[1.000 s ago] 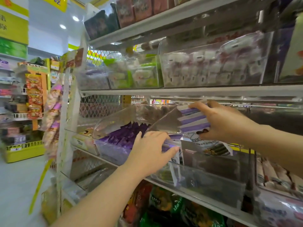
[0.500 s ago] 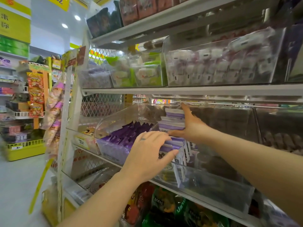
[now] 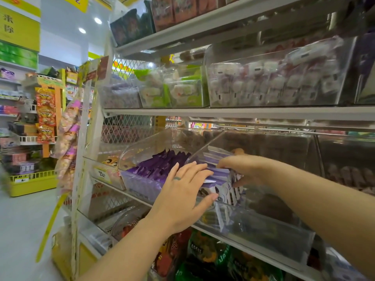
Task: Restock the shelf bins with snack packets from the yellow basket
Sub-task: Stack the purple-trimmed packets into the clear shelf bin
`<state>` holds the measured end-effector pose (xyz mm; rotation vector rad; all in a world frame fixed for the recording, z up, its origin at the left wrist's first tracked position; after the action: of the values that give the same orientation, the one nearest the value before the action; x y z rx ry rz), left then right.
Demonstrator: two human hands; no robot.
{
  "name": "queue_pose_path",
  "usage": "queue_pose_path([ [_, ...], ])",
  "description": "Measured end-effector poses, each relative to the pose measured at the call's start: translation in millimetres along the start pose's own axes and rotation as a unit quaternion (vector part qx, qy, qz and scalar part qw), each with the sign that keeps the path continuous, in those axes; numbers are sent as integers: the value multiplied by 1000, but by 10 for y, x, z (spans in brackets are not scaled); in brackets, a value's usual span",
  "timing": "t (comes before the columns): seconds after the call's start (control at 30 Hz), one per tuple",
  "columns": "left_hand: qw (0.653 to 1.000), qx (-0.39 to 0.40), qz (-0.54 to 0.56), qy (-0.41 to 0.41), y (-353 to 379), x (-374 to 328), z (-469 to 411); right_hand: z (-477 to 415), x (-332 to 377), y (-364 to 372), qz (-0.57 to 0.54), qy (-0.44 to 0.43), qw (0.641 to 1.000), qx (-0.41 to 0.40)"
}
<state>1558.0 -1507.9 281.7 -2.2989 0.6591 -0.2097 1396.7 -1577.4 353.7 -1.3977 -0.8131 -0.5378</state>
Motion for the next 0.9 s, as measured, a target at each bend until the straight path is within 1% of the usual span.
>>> queue_pose_path([
  [0.07, 1000, 12, -8, -10, -12, -11, -9, 35, -18, 19, -54, -1, 998, 28],
  [0.1, 1000, 19, -10, -17, -25, -19, -10, 44, -30, 16, -69, 3, 997, 26],
  [0.13, 999, 23, -13, -24, -42, -29, -5, 61, -44, 3, -72, 12, 997, 12],
  [0.2, 999, 26, -18, -42, -102, -49, 34, 136, -49, -26, -42, 34, 998, -24],
  [0.23, 998, 27, -19, -51, -142, -56, 63, 182, -45, -38, -29, 39, 998, -28],
  [0.3, 997, 24, -20, -69, -237, -65, 150, 270, -15, -58, -32, 30, 998, -39],
  [0.33, 997, 18, -21, -76, -290, -69, 203, 324, 32, -75, -18, -5, 997, -72],
  [0.37, 996, 9, -22, -84, -344, -71, 264, 394, 93, -84, 14, -62, 990, -123],
  [0.4, 995, -2, -23, -93, -394, -73, 336, 507, 169, -66, 51, -138, 973, -177],
  [0.47, 992, -38, -25, -114, -466, -81, 516, 844, 285, 86, 103, -292, 916, -257],
  [0.5, 990, -56, -26, -126, -483, -87, 630, 1029, 301, 206, 116, -350, 888, -274],
  [0.53, 988, -70, -24, -138, -478, -101, 765, 1195, 266, 354, 125, -393, 869, -273],
  [0.57, 985, -81, -23, -148, -454, -114, 918, 1345, 194, 527, 135, -421, 859, -257],
  [0.6, 983, -87, -22, -159, -412, -129, 1083, 1469, 93, 720, 146, -437, 857, -232],
  [0.67, 978, -88, -19, -186, -285, -158, 1459, 1661, -149, 1138, 174, -440, 864, -170],
  [0.73, 975, -71, -16, -209, -124, -172, 1865, 1755, -428, 1566, 204, -419, 879, -102],
  [0.9, 960, -6, -22, -278, 356, -143, 2941, 1672, -1278, 2552, 246, -321, 914, 40],
])
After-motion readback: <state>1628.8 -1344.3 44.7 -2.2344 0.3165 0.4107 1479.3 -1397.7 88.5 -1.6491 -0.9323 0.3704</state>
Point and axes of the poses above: each hand's wrist, its own z-axis away from the middle knuckle, its own y-axis out of the palm, x = y × z, the point moved 3 cm from there along -z, towards the middle knuckle, and after that the axes turned 1 degree about z, right-handed, at the moved point
